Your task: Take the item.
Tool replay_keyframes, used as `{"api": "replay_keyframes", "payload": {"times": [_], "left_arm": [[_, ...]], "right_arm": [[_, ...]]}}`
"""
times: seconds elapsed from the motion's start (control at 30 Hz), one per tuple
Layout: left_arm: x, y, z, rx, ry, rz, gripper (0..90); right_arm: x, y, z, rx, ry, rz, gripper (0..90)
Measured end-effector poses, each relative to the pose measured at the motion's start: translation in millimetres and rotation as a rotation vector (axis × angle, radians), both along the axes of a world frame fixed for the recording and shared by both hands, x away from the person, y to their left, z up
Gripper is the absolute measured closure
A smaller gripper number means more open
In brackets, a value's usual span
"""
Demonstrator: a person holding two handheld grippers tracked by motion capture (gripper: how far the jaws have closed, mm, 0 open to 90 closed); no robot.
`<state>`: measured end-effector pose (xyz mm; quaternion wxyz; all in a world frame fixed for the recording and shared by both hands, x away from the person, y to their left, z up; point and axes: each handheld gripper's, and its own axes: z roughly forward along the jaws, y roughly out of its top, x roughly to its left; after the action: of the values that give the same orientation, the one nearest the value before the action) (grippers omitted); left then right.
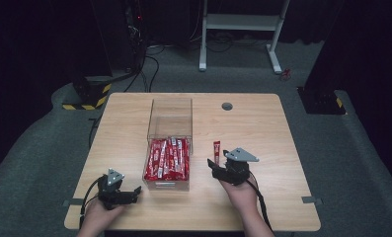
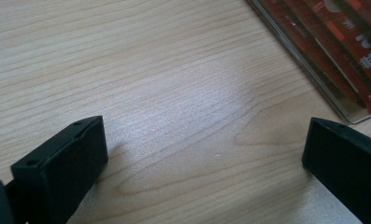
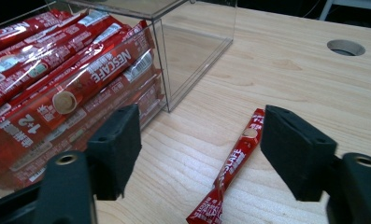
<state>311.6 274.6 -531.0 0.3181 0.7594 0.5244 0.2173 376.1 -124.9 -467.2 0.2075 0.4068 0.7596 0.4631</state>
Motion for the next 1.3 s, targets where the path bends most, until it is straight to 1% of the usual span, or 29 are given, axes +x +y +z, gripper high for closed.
{"api": "replay_keyframes", "payload": {"times": [0.27, 0.53, 0.7, 0.87, 1.03, 1.3], "left_arm": [[0.0, 0.0, 0.0, 0.0, 0.0, -0.001, 0.5], [0.0, 0.0, 0.0, 0.0, 0.0, -0.002, 0.5], [0.0, 0.4, 0.3, 0.005, 0.002, -0.006, 0.5], [0.1, 0.5, 0.3, 0.008, 0.001, -0.009, 0.5], [0.1, 0.4, 0.3, 0.008, 0.001, -0.01, 0.5], [0.0, 0.3, 0.4, 0.008, 0.001, -0.012, 0.5]], "right_arm": [[-0.7, 0.2, 0.9, -0.007, -0.008, -0.004, 26.3], [-2.5, -0.5, 2.1, -0.02, -0.026, -0.004, 24.1], [-3.6, -6.3, 1.1, -0.025, -0.032, -0.013, 23.2], [-4.3, -14.0, -1.1, -0.04, -0.028, -0.03, 22.7], [-6.9, -29.0, -7.0, -0.062, -0.023, -0.05, 22.2], [-11.2, -64.8, -18.6, -0.085, 0.008, -0.125, 22.2]]}}
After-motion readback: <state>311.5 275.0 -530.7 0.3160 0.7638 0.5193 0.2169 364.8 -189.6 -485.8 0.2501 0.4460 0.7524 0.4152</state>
